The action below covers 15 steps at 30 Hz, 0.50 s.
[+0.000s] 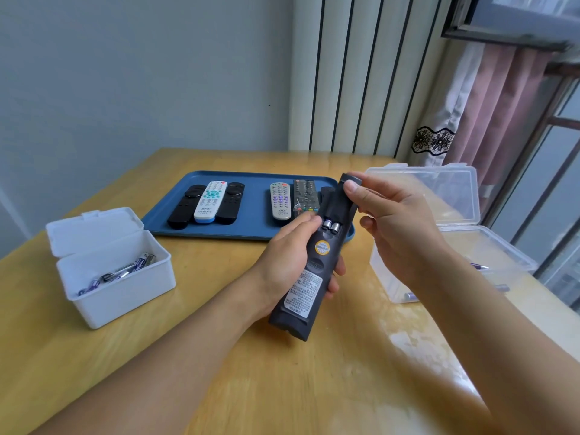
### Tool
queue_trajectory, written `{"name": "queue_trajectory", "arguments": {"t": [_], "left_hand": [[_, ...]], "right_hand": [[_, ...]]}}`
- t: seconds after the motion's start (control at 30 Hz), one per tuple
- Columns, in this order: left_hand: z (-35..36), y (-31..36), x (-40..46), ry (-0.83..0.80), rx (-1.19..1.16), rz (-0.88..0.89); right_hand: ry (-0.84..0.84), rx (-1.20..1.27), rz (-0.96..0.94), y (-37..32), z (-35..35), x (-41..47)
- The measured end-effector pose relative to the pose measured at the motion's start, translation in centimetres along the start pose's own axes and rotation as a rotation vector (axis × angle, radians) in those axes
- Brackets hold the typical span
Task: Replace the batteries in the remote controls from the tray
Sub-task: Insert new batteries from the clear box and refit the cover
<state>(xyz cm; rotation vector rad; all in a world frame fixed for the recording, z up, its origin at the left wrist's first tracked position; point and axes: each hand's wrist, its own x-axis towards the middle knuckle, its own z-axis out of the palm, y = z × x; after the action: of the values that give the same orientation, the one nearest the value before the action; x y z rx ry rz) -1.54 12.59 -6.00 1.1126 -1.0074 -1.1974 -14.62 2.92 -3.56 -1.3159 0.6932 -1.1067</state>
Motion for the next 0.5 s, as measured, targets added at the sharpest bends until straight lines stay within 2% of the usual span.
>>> {"name": "queue_trajectory", "arguments": {"t": [0.23,0.5], "left_hand": [[-0.10,-0.14,0.19,0.015,-0.007,0.051],[-0.34,-0.83,0.50,0.010,0.005,0.080]], "right_hand": [[-0.025,-0.125,-0.072,0.48,0.24,-0.03],[-0.030,-0.511,-0.298,0.66,0.38,0.08]]}}
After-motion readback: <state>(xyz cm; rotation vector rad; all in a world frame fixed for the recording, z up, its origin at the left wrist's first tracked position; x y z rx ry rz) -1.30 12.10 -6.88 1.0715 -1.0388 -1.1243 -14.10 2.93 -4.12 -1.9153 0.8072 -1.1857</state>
